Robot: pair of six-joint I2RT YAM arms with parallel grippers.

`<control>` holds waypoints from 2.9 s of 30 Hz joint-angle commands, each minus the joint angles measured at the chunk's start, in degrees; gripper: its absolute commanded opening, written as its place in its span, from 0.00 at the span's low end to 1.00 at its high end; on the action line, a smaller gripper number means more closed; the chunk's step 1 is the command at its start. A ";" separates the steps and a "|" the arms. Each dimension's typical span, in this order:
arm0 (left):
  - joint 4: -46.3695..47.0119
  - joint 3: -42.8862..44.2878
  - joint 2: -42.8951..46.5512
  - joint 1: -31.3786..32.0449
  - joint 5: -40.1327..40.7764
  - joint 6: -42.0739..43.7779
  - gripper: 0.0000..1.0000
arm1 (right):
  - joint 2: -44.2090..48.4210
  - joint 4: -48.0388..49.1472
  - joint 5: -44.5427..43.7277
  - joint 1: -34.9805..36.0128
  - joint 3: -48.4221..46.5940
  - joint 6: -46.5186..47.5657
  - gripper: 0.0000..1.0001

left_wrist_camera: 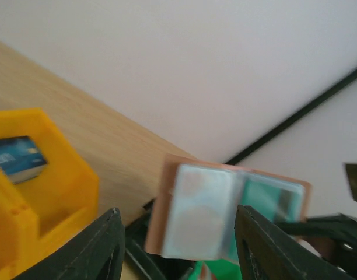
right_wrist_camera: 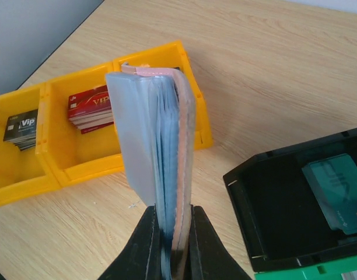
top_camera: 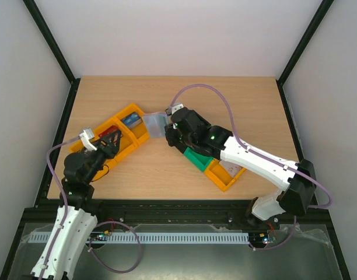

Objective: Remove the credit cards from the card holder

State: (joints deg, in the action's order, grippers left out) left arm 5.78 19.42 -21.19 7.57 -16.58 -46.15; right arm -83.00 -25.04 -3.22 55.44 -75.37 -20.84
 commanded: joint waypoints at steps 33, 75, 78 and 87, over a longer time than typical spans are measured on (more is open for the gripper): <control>22.35 -0.89 -6.37 16.42 -22.48 5.81 0.39 | 7.46 29.15 50.95 -1.48 9.07 6.46 0.02; 21.06 -0.71 -6.99 19.40 -27.81 13.02 0.02 | 16.35 21.34 47.42 -2.63 13.71 9.78 0.02; 21.34 -0.24 -6.78 19.24 -27.53 13.31 0.02 | 16.42 20.48 48.10 -2.86 13.34 9.99 0.02; 21.18 -0.26 -5.67 19.15 -27.96 13.73 0.02 | 15.68 22.45 49.43 -3.58 15.29 11.04 0.02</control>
State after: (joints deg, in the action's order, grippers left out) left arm 23.70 19.42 -27.83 26.83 -45.01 -32.56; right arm -67.81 -3.51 42.98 51.75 -61.06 -10.87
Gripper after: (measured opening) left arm 0.026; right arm 0.058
